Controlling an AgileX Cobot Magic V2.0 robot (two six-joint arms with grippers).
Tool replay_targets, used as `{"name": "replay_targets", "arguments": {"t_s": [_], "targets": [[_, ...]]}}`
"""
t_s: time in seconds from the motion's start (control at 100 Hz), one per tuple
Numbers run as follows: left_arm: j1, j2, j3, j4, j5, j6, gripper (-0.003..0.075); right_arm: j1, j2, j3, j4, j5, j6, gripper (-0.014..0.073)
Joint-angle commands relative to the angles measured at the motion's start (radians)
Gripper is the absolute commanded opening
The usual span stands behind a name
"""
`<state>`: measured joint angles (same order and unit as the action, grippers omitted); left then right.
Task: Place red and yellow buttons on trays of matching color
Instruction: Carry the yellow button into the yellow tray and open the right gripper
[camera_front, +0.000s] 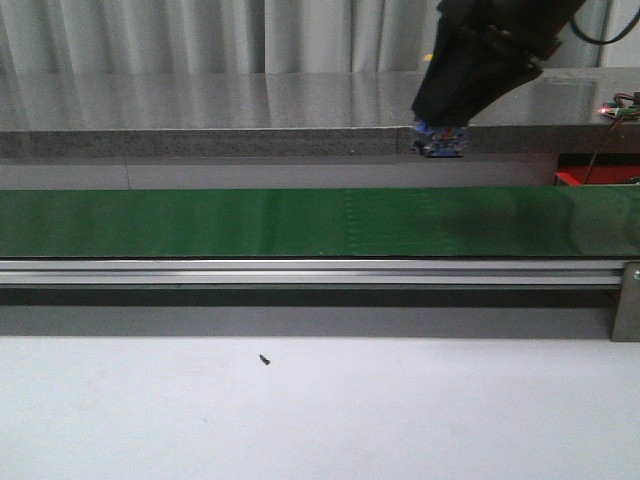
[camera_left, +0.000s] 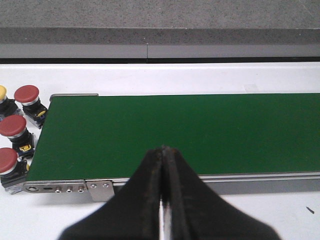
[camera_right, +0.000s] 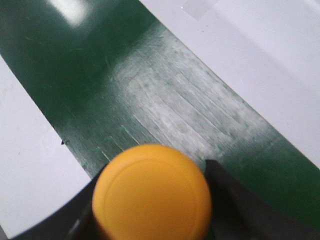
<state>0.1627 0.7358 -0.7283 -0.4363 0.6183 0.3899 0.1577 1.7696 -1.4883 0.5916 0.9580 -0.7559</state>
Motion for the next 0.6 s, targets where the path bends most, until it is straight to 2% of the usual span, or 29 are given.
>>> {"name": "replay_targets", "arguments": {"t_s": [0.0, 0.44, 0.59], "targets": [[-0.007, -0.003, -0.028, -0.025, -0.059, -0.004, -0.002, -0.049, -0.101, 0.013, 0.043, -0.005, 0.027, 0.014], [-0.007, -0.003, -0.028, -0.025, -0.059, -0.004, -0.002, -0.354, -0.383, 0.339, 0.024, -0.155, 0.151, 0.014], [-0.007, -0.003, -0.028, -0.025, -0.059, -0.004, -0.002, -0.465, -0.444, 0.432, 0.017, -0.193, 0.156, 0.014]]}}
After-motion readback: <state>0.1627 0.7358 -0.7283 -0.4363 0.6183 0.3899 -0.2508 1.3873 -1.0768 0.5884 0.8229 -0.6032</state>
